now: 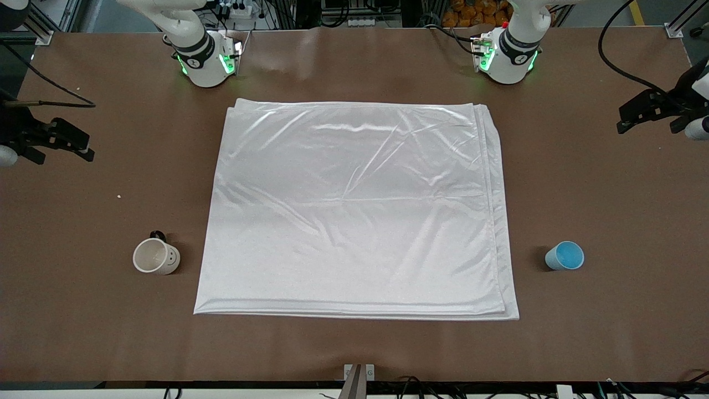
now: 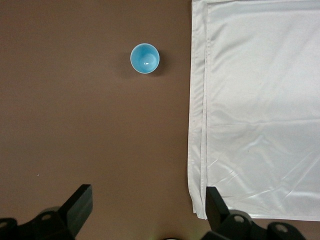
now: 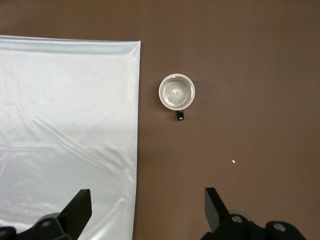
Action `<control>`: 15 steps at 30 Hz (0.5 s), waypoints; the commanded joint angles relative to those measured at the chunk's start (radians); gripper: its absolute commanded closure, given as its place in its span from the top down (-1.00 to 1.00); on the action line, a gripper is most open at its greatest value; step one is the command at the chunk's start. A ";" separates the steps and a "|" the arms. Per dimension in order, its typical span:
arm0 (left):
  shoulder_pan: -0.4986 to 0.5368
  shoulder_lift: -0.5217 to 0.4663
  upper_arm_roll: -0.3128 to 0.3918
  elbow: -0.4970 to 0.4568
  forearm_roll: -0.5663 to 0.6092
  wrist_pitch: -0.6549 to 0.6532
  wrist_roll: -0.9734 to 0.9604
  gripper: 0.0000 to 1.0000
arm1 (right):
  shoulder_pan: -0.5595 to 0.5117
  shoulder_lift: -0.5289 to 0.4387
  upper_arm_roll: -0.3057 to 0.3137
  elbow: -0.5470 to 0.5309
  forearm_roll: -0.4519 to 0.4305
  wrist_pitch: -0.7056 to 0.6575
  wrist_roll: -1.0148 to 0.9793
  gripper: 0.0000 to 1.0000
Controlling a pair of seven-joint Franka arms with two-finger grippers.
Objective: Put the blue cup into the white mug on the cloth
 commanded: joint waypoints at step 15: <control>0.000 0.040 0.005 -0.004 0.027 -0.006 0.028 1.00 | 0.002 -0.010 -0.017 -0.011 0.018 -0.007 -0.015 1.00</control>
